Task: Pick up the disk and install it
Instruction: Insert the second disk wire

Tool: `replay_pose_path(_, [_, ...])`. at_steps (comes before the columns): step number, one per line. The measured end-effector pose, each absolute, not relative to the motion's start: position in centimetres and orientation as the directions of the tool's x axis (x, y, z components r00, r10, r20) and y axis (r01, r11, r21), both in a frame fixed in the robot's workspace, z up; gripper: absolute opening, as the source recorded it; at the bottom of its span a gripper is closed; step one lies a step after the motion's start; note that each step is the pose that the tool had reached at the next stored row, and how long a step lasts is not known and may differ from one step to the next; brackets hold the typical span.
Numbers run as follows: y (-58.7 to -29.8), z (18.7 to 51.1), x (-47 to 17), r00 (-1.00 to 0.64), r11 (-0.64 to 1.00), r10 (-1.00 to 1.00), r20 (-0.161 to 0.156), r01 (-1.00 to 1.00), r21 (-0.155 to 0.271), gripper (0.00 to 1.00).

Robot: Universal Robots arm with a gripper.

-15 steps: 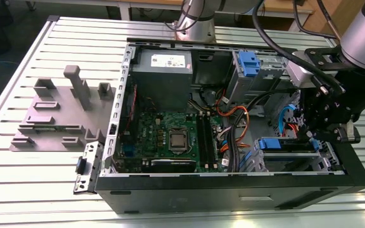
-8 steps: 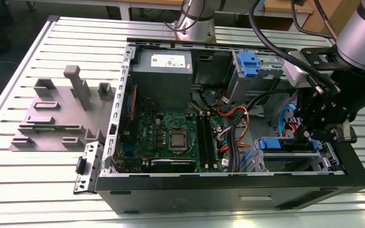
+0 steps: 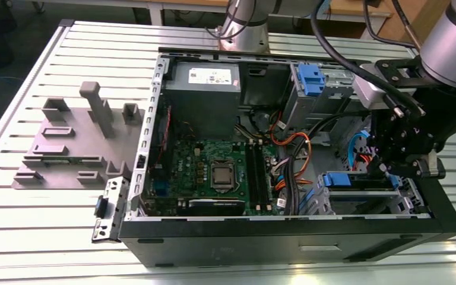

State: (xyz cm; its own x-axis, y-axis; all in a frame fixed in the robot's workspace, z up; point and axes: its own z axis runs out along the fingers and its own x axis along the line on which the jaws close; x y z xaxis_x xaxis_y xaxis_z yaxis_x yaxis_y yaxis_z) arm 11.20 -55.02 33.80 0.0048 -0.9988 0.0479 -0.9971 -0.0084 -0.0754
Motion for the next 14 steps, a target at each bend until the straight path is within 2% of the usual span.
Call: replay_pose_path(14, [-55.0,35.4,10.9,0.005,-0.009,-0.999,0.048,-0.997,-0.075,0.11])
